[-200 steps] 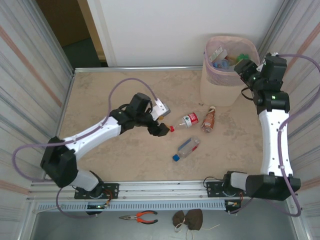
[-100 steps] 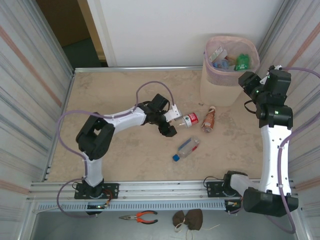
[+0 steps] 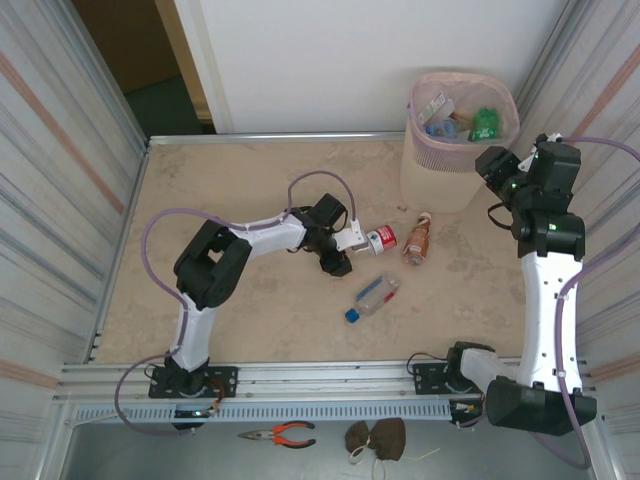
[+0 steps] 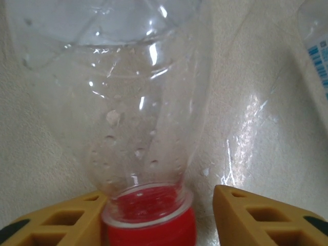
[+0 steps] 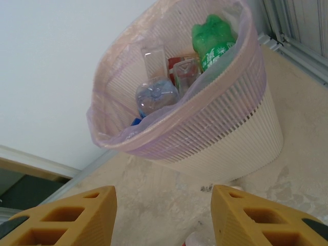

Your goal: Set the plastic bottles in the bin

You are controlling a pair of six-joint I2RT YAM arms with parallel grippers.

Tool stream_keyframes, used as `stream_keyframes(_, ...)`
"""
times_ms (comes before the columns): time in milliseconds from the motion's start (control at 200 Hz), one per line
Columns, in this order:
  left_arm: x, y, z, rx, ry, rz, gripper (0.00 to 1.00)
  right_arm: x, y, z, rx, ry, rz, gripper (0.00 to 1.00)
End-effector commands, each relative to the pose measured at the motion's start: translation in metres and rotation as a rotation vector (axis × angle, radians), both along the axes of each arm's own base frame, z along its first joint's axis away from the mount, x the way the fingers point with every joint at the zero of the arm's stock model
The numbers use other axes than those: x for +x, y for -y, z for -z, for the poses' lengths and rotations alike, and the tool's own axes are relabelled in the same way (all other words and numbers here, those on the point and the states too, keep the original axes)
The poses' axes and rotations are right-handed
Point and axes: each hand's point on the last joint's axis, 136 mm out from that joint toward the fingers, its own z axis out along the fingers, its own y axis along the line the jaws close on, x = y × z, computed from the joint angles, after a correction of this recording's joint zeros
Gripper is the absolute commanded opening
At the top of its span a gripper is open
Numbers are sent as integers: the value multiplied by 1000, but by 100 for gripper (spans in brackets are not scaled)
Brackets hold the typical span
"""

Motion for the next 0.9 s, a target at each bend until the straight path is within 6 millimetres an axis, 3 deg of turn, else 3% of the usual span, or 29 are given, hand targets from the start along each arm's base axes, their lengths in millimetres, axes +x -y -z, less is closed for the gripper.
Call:
stream_keyframes(0,0,1,-3,21,17,16,43,-8,-2,-4,-2,15,-12,50)
stream_keyframes(185,0,-3,-17,8,47,7,32,-10,-7,-4,26,16,-33,50)
stream_keyframes(366,0,-6,-47,-55,75,-28,27,-14,-25,-3,71,35,-117,55)
stream_keyframes(481,-5,-4,-76,-123,95,-38,26,-19,-43,-3,132,68,-205,62)
stream_keyframes(897,-36,11,-186,-447,89,6,25,-25,-104,27,361,12,-475,88)
